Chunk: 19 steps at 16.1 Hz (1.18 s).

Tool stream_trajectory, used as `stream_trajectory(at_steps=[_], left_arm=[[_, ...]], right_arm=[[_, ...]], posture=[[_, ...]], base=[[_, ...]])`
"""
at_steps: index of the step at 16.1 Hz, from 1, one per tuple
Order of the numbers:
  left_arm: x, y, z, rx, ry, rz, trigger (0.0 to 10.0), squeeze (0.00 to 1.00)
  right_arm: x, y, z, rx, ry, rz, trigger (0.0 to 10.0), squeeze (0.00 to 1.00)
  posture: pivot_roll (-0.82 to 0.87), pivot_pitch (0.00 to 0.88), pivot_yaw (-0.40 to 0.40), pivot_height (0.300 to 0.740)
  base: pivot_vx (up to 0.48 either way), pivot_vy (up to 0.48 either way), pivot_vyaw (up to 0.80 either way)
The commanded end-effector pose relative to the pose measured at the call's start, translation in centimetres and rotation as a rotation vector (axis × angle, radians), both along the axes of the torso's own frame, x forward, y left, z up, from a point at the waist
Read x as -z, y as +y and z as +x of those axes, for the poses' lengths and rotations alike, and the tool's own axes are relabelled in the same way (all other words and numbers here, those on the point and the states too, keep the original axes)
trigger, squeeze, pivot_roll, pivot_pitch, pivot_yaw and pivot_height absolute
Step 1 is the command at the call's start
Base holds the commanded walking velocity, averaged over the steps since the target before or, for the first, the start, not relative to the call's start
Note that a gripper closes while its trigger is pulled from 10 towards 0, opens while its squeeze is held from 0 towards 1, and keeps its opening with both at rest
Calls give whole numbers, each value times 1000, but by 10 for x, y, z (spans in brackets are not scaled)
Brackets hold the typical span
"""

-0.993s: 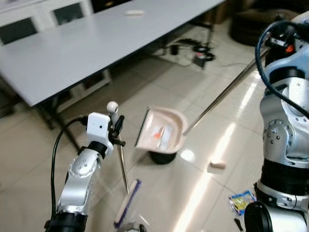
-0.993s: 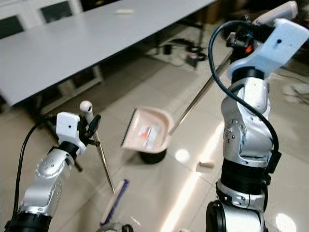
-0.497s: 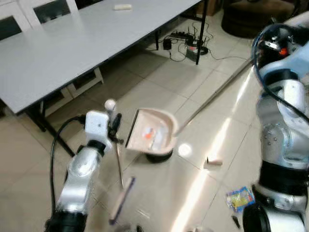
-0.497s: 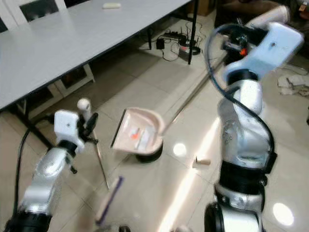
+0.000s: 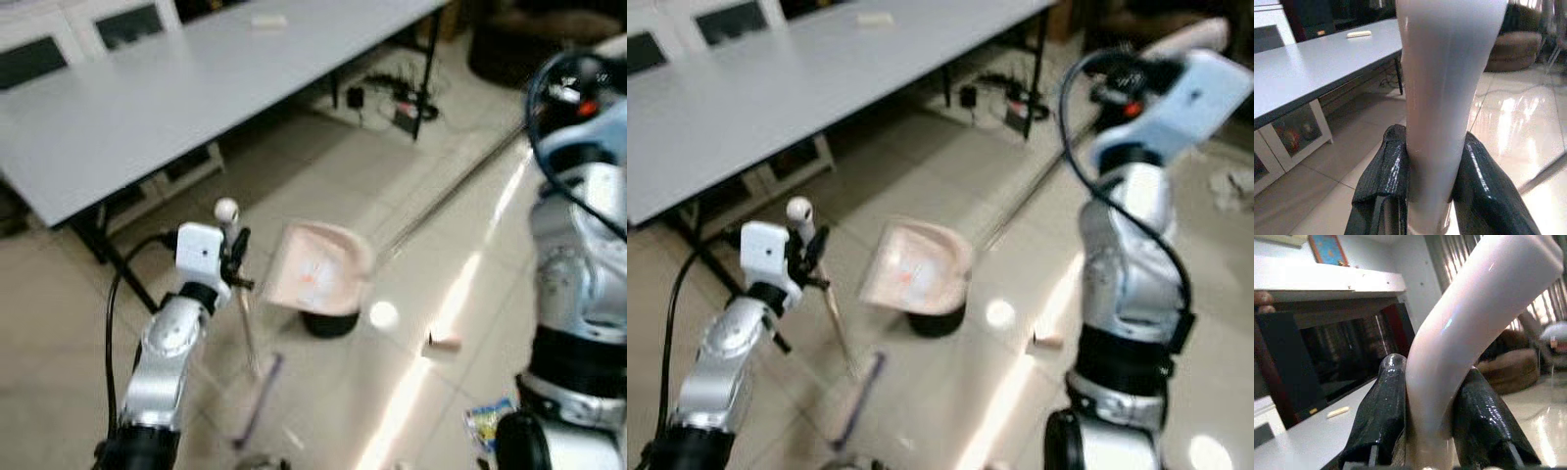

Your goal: Sweep floor

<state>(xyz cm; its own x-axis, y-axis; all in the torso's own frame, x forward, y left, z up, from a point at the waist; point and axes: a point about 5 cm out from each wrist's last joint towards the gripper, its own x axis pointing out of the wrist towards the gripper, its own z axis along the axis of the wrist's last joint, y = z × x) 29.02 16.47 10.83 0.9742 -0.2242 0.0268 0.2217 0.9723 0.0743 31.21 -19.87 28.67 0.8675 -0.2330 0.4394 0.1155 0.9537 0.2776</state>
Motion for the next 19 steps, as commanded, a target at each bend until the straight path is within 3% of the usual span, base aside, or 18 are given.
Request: stream_trajectory(at_steps=[1, 13, 19], left_arm=[[-5, 9, -2, -34, -28, 18, 10000, 0], [-1, 1, -4, 16, -24, 20, 10000, 0], [-1, 7, -6, 4, -20, 29, 10000, 0]], right_arm=[[-11, 11, -2, -57, -60, 8, 10000, 0], [-6, 3, -5, -19, -51, 1, 10000, 0], [-3, 2, -4, -23, -38, 14, 10000, 0]], posture=[[-20, 64, 23, 740], [-37, 52, 51, 740], [-30, 65, 47, 740]], base=[[289, 0, 0], [324, 0, -121], [339, 0, 0]])
